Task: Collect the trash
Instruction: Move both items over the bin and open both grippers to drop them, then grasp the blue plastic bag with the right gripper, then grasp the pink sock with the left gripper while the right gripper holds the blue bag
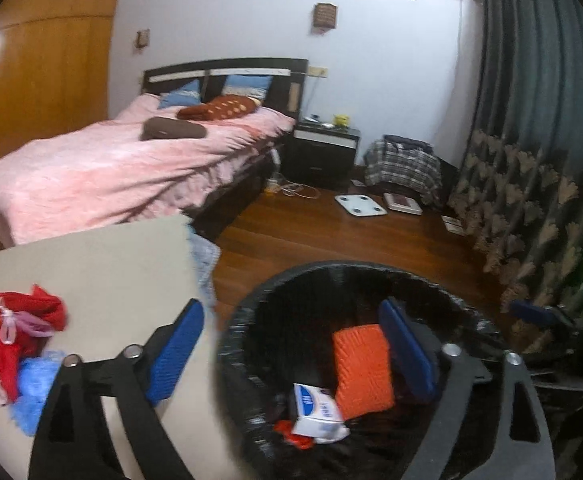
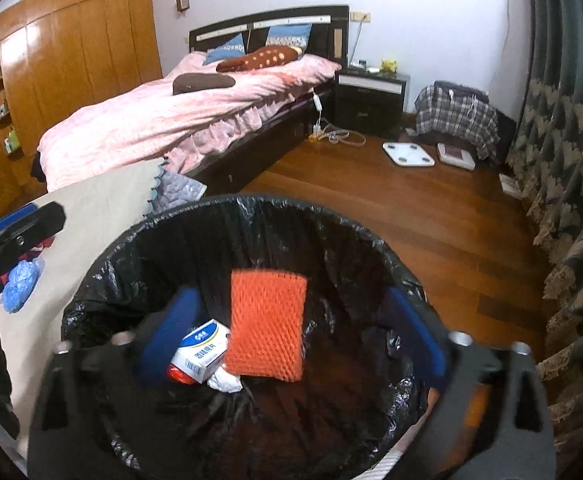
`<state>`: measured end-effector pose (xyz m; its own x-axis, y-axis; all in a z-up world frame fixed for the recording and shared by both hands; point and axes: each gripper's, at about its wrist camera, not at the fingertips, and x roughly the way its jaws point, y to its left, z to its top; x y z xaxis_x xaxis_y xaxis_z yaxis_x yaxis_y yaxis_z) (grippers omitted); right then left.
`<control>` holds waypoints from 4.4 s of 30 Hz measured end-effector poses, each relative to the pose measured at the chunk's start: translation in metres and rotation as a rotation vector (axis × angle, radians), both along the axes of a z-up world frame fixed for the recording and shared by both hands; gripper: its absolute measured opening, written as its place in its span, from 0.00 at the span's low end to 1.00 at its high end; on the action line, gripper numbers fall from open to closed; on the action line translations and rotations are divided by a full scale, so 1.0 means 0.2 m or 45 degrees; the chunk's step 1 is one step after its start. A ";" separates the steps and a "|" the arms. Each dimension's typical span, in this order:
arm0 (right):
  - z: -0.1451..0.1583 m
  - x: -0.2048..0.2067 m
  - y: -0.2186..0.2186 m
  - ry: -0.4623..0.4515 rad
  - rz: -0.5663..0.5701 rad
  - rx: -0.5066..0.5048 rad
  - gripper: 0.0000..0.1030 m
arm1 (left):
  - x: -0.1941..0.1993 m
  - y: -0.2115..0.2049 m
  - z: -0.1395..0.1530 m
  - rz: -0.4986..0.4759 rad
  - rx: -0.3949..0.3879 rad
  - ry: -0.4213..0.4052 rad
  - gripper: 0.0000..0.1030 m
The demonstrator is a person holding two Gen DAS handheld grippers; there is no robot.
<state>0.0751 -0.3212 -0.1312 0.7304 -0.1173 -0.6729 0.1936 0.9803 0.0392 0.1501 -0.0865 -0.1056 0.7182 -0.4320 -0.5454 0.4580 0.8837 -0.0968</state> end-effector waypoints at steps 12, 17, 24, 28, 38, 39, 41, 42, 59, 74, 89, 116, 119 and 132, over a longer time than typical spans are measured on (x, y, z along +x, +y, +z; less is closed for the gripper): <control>0.17 0.08 0.36 -0.118 0.157 0.024 0.95 | -0.08 0.48 0.08 0.252 0.045 -0.062 0.94; 0.19 0.17 0.54 -0.145 0.232 0.048 0.95 | -0.11 0.71 0.07 0.391 0.085 -0.086 0.94; 0.17 0.26 0.80 -0.150 0.334 0.081 0.95 | -0.13 0.97 0.02 0.534 0.135 -0.076 0.94; 0.13 0.32 0.93 -0.133 0.384 0.086 0.95 | -0.13 1.13 -0.03 0.621 0.153 -0.062 0.94; 0.01 0.43 1.28 -0.093 0.528 0.086 0.95 | -0.10 1.47 -0.19 0.757 0.159 0.019 0.93; -0.01 0.44 1.33 -0.085 0.552 0.085 0.95 | -0.09 1.49 -0.20 0.765 0.157 0.028 0.93; -0.03 0.46 1.39 -0.069 0.584 0.078 0.95 | -0.08 1.53 -0.22 0.784 0.154 0.046 0.93; -0.05 0.47 1.44 -0.060 0.606 0.074 0.95 | -0.07 1.55 -0.22 0.788 0.153 0.053 0.92; -0.23 0.62 1.79 0.091 0.780 0.056 0.90 | -0.04 1.71 -0.31 0.836 0.137 0.109 0.92; -0.24 0.59 1.82 0.144 0.917 0.186 0.43 | -0.03 1.67 -0.33 0.808 0.127 0.128 0.92; -0.19 0.60 1.49 0.116 0.745 0.128 0.43 | 0.08 1.47 -0.39 0.707 0.088 0.181 0.86; -0.18 0.56 1.43 0.115 0.724 0.136 0.43 | 0.00 1.51 -0.36 0.666 0.014 0.225 0.11; -0.19 0.57 1.42 0.129 0.712 0.134 0.43 | 0.01 1.50 -0.39 0.659 0.014 0.247 0.20; -0.20 0.57 1.41 0.136 0.705 0.128 0.43 | 0.10 1.51 -0.50 0.680 0.058 0.350 0.36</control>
